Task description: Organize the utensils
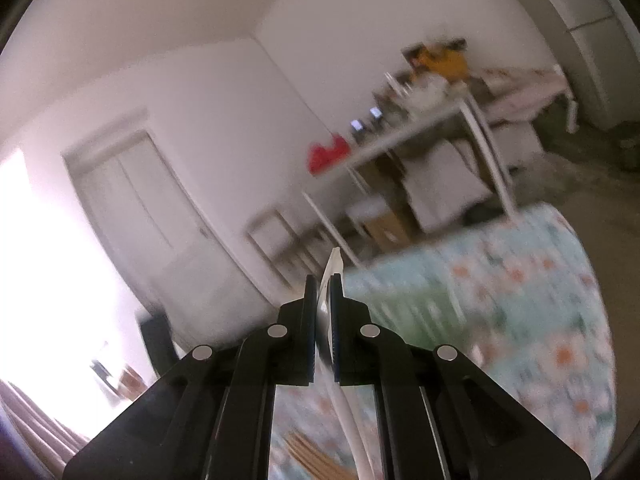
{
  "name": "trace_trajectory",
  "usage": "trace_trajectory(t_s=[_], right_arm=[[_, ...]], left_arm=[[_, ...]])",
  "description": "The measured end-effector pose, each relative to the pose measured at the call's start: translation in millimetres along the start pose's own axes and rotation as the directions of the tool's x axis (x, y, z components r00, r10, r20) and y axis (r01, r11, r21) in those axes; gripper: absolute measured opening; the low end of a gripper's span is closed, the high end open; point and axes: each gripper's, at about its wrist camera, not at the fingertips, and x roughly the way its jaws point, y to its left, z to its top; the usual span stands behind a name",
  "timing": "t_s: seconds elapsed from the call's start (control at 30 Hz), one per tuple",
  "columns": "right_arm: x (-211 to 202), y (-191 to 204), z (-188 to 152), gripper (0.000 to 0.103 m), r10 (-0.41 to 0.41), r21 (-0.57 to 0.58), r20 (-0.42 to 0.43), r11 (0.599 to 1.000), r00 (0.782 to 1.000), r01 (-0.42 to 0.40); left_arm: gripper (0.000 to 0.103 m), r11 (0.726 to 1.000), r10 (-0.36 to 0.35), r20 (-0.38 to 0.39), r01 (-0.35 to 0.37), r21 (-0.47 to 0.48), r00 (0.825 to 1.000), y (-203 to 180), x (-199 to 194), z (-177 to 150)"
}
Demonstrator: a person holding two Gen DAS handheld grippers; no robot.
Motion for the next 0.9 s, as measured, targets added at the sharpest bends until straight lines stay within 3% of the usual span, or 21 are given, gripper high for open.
trace_trajectory(t_s=[0.13,0.33,0.47,0.63,0.9], right_arm=[[10.2,-9.4,33.3,0.005,0.044,0.027,0.137,0.998,0.99,-0.048],[45.6,-27.6,37.9,0.005,-0.141,0.115,0.31,0.987,0.94,0.11],[69.6,-37.1,28.6,0.005,-0.231,0.165,0.32,0.969,0.919,0.187],[88.4,-41.2,20.4,0.005,-0.343,0.139,0.306,0.939,0.888,0.314],[99.5,-53.4,13.0,0.005,-0.383,0.106,0.275,0.924,0.882,0.368]], left_arm=[[0.035,1.0,-0.014,-0.003,0.014,-0.009,1.0,0.2,-3.0,-4.7],[0.035,0.999,-0.028,-0.017,0.028,-0.018,0.999,-1.0,-1.1,-10.2],[0.035,1.0,-0.029,-0.018,0.029,-0.01,0.999,-2.1,-0.9,-10.8],[0.035,0.999,-0.028,-0.014,0.027,-0.02,1.0,0.0,-1.9,-10.9],[0.035,0.999,-0.032,-0.021,0.031,-0.03,0.999,4.6,-1.8,-15.1]])
